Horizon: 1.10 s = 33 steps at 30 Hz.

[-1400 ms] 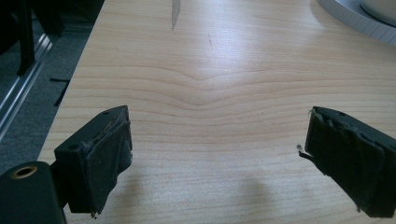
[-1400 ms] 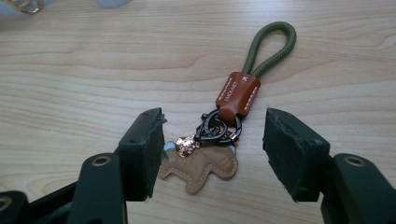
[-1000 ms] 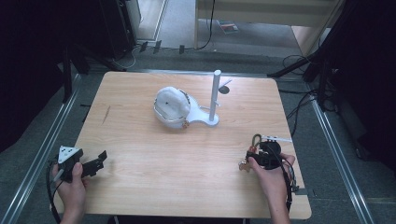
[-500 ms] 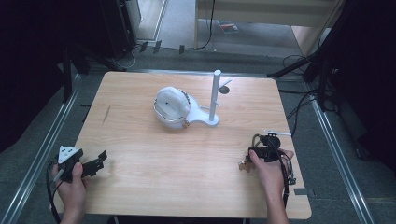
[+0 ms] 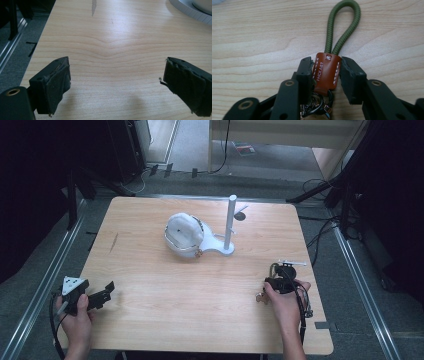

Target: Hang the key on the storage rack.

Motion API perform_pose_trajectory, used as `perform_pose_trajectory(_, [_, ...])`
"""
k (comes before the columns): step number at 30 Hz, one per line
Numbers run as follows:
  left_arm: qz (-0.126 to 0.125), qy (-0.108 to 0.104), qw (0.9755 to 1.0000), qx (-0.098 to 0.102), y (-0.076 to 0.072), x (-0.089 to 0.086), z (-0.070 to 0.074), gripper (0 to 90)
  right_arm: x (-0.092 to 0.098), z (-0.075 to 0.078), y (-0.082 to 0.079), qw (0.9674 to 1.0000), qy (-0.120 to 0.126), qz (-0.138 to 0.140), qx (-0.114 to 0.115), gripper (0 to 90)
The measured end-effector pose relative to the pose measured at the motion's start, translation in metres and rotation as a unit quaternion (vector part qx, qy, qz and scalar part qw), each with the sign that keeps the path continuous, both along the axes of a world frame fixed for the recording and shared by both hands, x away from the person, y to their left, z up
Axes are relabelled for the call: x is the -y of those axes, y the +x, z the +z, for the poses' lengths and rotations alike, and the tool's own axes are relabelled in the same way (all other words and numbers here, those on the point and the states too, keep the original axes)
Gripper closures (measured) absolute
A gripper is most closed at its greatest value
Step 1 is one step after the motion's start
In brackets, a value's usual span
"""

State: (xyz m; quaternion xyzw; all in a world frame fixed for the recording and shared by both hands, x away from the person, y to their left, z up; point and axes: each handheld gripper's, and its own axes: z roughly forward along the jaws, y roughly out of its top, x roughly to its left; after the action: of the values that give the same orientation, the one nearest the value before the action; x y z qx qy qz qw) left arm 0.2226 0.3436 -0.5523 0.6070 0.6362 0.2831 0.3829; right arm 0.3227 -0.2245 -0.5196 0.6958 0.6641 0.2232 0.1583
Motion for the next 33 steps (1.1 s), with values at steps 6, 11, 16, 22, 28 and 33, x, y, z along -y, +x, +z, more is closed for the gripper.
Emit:
perform_pose_trajectory(6, [-0.001,-0.001,1.0000,0.001,0.000,0.000,0.000,7.8,-0.001,-0.001,-0.003,0.9997,-0.017,0.013,0.009,68.3])
perform_pose_trajectory(11, [-0.001,-0.003,1.0000,0.001,0.000,-0.001,0.000,7.8,0.002,-0.004,-0.007,0.9994,-0.007,0.012,0.031,70.0])
perform_pose_trajectory(16, [-0.003,-0.002,1.0000,-0.001,0.000,0.000,0.000,7.8,0.002,-0.006,-0.012,0.9981,-0.013,0.010,0.059,70.0])
perform_pose_trajectory(22, [-0.003,-0.001,1.0000,-0.001,0.000,0.000,0.000,7.8,-0.002,0.001,-0.019,0.9952,-0.010,0.014,0.096,69.9])
perform_pose_trajectory(28, [-0.002,-0.001,1.0000,-0.001,0.000,0.000,0.000,7.8,-0.005,0.010,-0.027,0.9890,-0.007,0.020,0.147,69.9])
perform_pose_trajectory(33, [-0.002,-0.002,1.0000,0.000,0.000,-0.001,0.000,7.8,-0.008,0.016,-0.033,0.9826,-0.009,0.026,0.184,69.9])
